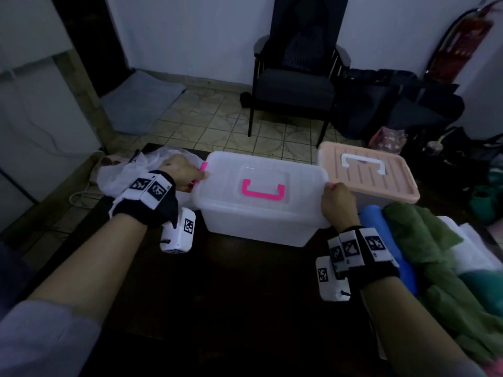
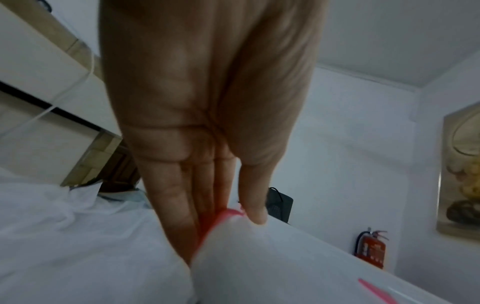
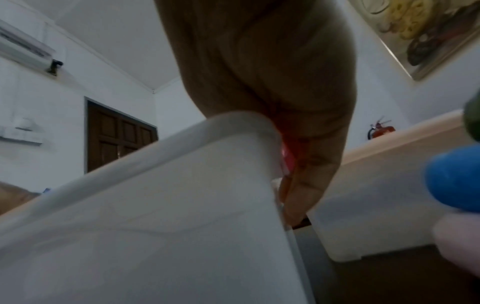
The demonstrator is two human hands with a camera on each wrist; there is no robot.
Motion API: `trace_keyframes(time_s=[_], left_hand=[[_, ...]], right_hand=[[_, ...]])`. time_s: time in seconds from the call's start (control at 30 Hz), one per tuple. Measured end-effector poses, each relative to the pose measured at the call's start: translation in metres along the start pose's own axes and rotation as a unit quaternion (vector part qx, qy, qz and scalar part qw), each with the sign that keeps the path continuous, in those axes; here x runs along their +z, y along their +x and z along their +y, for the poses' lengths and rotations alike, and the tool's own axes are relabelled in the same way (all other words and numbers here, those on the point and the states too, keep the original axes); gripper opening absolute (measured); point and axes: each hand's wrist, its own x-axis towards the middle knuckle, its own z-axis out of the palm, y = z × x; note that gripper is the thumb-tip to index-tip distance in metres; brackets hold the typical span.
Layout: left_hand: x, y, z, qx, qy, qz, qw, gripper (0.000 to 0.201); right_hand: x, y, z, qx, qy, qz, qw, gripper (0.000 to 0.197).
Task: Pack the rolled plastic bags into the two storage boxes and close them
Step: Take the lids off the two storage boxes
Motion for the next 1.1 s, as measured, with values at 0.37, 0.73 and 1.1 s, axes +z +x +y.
trace_keyframes(time_s=[0.37,0.73,1.1], left_hand=[[0.006,-0.019,-0.02,-0.003,-0.117,-0.014,0.993,0.034],[0.003,-0.022,-0.043,-0.019,-0.207,-0.049,0.977,0.041],[-0.006,-0.026,-0.049,-0.052,-0.23,-0.07,0.969,0.02]], right_hand=[[0.002,-0.032,-0.003,-0.295,-0.109,0.057,0.948,0.041],[-0.019,-0.054,-0.034,-0.379,-0.228,-0.116,0.889,0.032],[-0.055,-0.008,-0.114,-0.401,-0.184,-0.001,0.897,0.019]])
